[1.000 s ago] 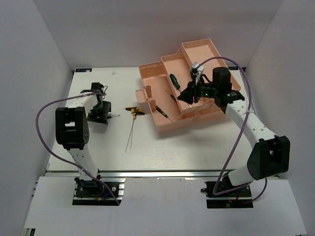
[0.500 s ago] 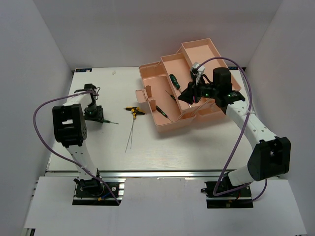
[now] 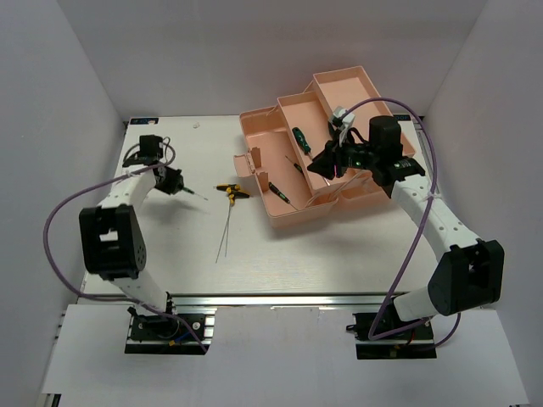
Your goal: Sort the tools into containers
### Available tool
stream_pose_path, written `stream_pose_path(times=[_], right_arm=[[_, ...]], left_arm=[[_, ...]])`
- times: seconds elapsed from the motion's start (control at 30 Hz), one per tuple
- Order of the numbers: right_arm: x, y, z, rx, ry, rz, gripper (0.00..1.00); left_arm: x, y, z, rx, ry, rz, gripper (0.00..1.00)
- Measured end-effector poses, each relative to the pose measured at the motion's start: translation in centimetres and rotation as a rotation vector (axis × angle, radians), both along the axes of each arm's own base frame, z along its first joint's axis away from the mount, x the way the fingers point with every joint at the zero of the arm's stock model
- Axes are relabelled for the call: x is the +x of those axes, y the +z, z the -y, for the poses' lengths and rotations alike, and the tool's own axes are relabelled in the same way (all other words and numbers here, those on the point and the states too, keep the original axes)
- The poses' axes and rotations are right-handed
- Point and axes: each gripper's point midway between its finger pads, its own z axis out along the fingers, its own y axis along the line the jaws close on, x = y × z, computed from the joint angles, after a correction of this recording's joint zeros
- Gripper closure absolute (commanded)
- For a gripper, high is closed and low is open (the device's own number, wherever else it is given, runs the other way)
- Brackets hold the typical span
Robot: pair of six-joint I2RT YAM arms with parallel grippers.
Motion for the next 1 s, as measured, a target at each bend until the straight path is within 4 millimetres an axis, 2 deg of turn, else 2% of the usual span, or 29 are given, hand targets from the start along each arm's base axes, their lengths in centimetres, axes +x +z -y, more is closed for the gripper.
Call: stream_pose_path(times=[0.07, 0.13, 0.2, 0.3, 0.4, 0.47, 0.53, 0.57, 0.67, 0.73, 0.8, 0.83, 0.9, 0.97, 1.0], right_arm=[[0.0, 0.0, 0.0, 0.0, 0.0, 0.001, 0.56], [0.0, 0.0, 0.0, 0.0, 0.0, 0.0, 0.56], [0.0, 0.0, 0.0, 0.0, 0.0, 0.001, 0.56], [0.0, 0.1, 0.0, -0.001, -0.004, 0.002, 0.55], [0.2, 0.1, 0.2, -0.007, -0.019, 0.005, 0.54], [0.2, 0.1, 0.4, -0.012, -0.032, 0.008, 0.47], [0.1, -0.1, 0.7, -0.019, -0.045, 0.012, 0.43], [-0.1, -0.2, 0.8, -0.024, -0.049, 0.01, 0.41], [-0.5, -0.5, 1.1, -0.035, -0.057, 0.015, 0.4], [-0.7, -0.6, 1.2, -0.04, -0.056, 0.016, 0.42], [-0.7, -0.6, 1.2, -0.044, -0.052, 0.022, 0.48], [-0.8, -0.7, 0.9, -0.049, -0.042, 0.028, 0.49], [-1.2, -0.9, 0.4, -0.062, -0.021, 0.036, 0.53], [-2.1, -1.6, -0.9, -0.084, 0.021, 0.025, 0.56], [-2.6, -2.0, -1.9, -0.096, 0.05, 0.019, 0.57]], left_arm=[[1.4, 4.1, 1.6, 0.018, -0.12, 0.169, 1.0], [2.7, 8.6, 4.1, 0.019, -0.252, 0.352, 1.0], [4.1, 12.9, 7.7, 0.0, -0.404, 0.533, 1.0], [6.5, 16.5, 14.2, -0.043, -0.636, 0.691, 1.0], [8.9, 16.9, 21.1, -0.09, -0.836, 0.756, 0.96], [10.1, 15.5, 25.5, -0.121, -0.939, 0.747, 0.83], [10.7, 13.6, 28.7, -0.135, -1.007, 0.72, 0.62], [10.7, 12.5, 29.8, -0.137, -1.032, 0.699, 0.57], [10.2, 9.4, 31.6, -0.15, -1.075, 0.617, 0.36], [10.0, 8.2, 31.6, -0.148, -1.084, 0.575, 0.35], [10.0, 8.3, 31.4, -0.14, -1.086, 0.56, 0.36], [10.1, 8.8, 31.3, -0.131, -1.09, 0.567, 0.39], [10.3, 10.1, 30.8, -0.094, -1.089, 0.59, 0.61], [10.4, 11.6, 29.8, -0.042, -1.08, 0.614, 0.82], [10.1, 12.7, 29.0, -0.008, -1.07, 0.626, 0.97]])
